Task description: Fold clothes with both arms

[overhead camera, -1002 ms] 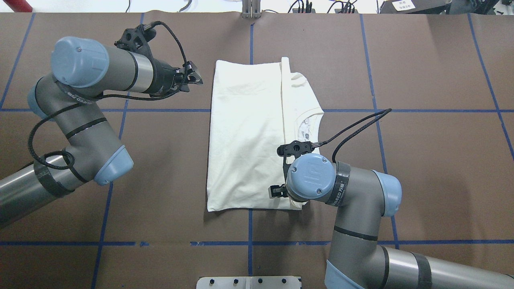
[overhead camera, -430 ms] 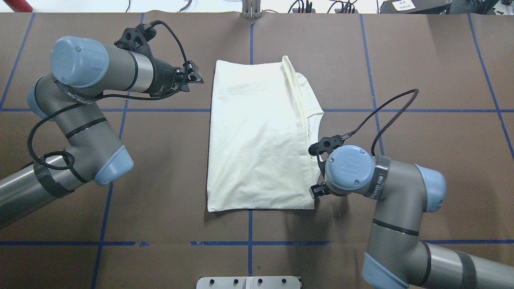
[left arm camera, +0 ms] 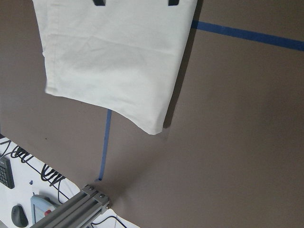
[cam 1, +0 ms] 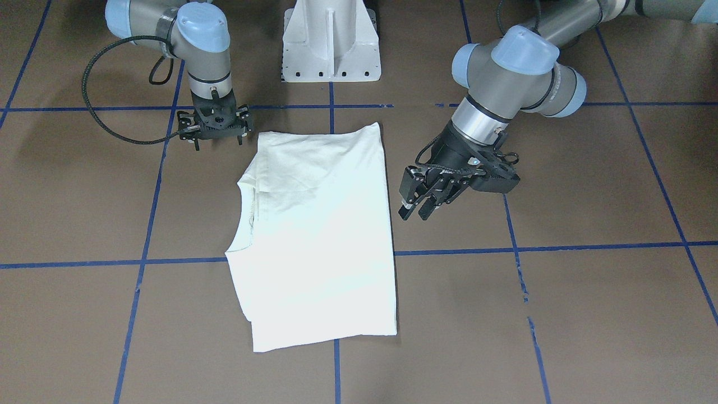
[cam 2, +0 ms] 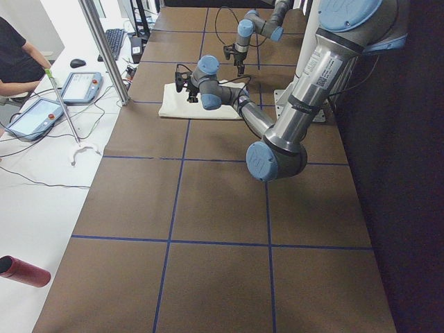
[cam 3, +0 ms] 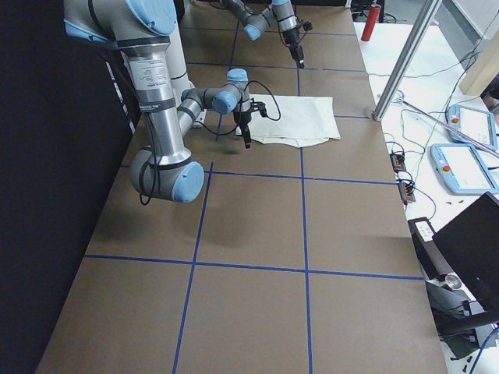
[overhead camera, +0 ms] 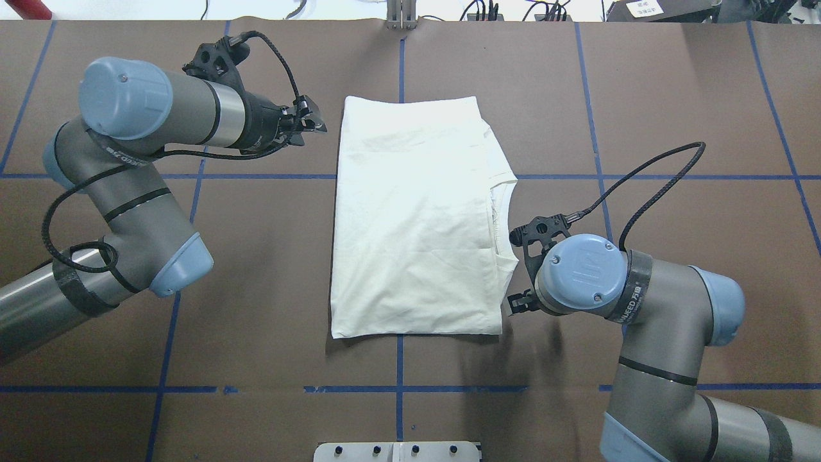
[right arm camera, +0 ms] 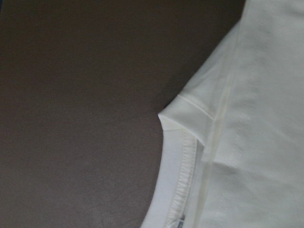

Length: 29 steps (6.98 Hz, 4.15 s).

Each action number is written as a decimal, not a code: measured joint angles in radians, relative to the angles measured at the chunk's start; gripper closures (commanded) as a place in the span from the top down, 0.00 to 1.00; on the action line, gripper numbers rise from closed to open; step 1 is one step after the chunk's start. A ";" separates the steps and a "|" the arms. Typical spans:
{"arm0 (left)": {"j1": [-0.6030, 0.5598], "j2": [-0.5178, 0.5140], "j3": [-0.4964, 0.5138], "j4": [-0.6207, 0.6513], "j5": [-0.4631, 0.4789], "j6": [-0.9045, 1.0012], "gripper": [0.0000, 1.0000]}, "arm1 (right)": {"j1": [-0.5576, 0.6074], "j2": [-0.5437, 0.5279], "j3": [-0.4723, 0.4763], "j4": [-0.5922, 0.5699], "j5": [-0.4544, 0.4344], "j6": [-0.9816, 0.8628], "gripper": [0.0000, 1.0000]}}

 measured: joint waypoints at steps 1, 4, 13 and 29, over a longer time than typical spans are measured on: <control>0.000 0.001 -0.004 0.000 0.000 0.000 0.53 | -0.012 0.039 -0.018 0.028 -0.001 0.199 0.95; -0.001 0.003 -0.006 0.001 0.002 0.001 0.53 | -0.051 0.068 -0.120 0.276 -0.011 0.806 0.72; 0.004 0.005 -0.002 0.000 0.007 -0.006 0.55 | -0.090 0.015 -0.108 0.359 -0.039 1.053 0.72; 0.153 0.130 -0.162 0.036 0.105 -0.223 0.58 | -0.091 -0.034 -0.019 0.364 -0.028 1.047 0.00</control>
